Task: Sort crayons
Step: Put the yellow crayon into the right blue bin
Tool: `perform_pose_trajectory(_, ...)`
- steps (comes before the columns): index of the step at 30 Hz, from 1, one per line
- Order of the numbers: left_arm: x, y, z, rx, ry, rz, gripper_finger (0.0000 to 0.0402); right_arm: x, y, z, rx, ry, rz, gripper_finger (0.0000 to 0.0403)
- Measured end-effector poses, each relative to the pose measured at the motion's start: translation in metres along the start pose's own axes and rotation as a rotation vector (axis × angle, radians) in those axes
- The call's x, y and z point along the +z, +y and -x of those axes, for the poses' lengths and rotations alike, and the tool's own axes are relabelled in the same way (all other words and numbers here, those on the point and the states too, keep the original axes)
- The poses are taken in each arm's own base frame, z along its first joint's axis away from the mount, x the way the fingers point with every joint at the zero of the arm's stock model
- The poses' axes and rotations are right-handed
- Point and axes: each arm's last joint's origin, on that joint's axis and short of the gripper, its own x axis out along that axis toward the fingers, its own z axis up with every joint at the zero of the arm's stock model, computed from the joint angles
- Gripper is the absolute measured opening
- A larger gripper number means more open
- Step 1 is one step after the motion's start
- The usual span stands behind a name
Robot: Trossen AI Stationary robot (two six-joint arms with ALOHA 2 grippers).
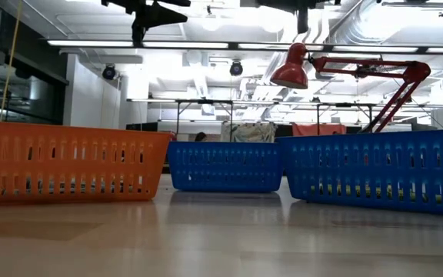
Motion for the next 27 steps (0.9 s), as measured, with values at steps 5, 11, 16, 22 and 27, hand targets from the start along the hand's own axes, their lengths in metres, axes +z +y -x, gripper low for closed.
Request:
perform_pose_trajectory(5, 0.0, 0.0, 0.0, 0.0, -0.001, 0.0, 0.0144, 0.0, 0.0, 0.0, 0.0, -0.001, 0.0, 0.0001)
perform_pose_trajectory(11, 0.0, 0.0, 0.0, -0.001, -0.001, 0.013, 0.0144, -0.006, 0.003, 0.0, 0.118, 0.085, -0.083, 0.0001)
perform_pose_trajectory(16, 0.0, 0.0, 0.0, -0.001, 0.0, 0.027, 0.0144, -0.033, 0.019, 0.007, 0.233, 0.402, -0.316, 0.0003)
perform_pose_trajectory(22, 0.0, 0.0, 0.0, -0.001, 0.0, 0.027, 0.0144, -0.078, 0.067, 0.029, 0.231, 0.835, -0.436, 0.0003)
perform_pose_trajectory(27, -0.001, 0.0, 0.0, 0.002, 0.007, 0.026, 0.0144, -0.112, 0.109, 0.042, 0.222, 1.056, -0.467, 0.0004)
